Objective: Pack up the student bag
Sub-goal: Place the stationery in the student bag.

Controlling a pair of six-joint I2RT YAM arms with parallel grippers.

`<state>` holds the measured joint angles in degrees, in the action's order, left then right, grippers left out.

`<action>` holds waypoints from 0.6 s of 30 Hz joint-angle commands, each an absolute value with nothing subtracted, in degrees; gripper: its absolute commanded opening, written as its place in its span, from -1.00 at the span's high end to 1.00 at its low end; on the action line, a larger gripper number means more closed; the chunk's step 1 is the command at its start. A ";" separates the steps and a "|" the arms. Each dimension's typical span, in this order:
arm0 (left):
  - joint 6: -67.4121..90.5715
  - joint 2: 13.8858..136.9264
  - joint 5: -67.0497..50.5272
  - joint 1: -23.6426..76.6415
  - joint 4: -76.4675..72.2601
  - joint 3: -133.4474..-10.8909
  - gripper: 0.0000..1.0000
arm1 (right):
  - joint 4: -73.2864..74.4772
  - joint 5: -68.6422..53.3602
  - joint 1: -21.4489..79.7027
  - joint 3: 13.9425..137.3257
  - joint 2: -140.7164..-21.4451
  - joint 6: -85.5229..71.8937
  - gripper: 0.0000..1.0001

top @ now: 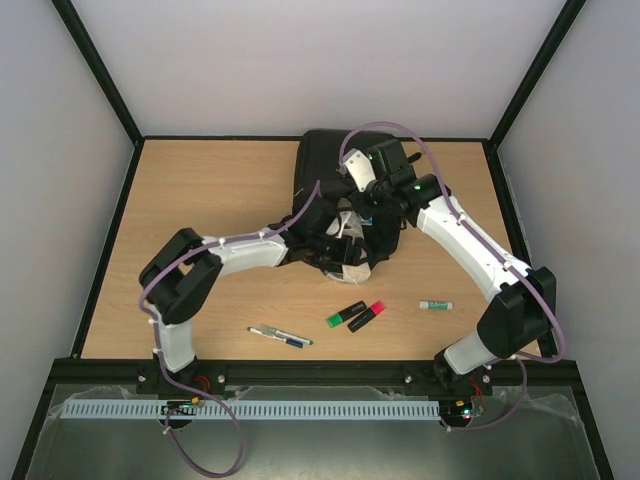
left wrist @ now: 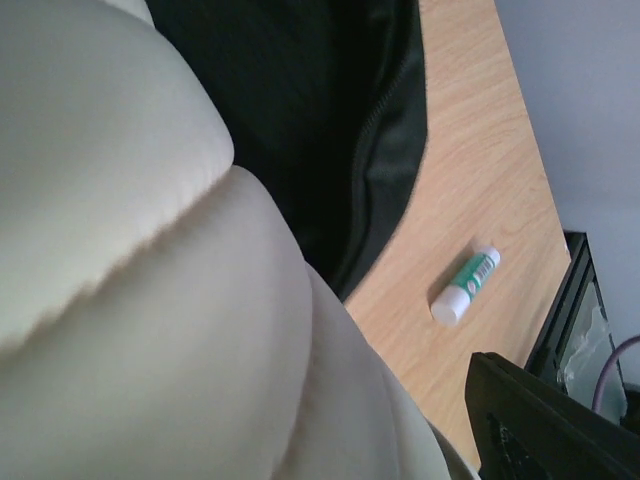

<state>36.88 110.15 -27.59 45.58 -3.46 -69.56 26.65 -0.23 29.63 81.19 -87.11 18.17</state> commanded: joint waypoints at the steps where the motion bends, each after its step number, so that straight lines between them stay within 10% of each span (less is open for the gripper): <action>1: 36.62 102.54 -22.52 46.66 -0.66 -65.01 -0.62 | 25.12 0.71 29.88 80.33 -84.68 17.14 0.98; 18: 31.13 92.43 -16.38 46.83 4.36 -50.52 -0.43 | 22.05 -0.47 29.76 75.55 -85.42 16.37 0.98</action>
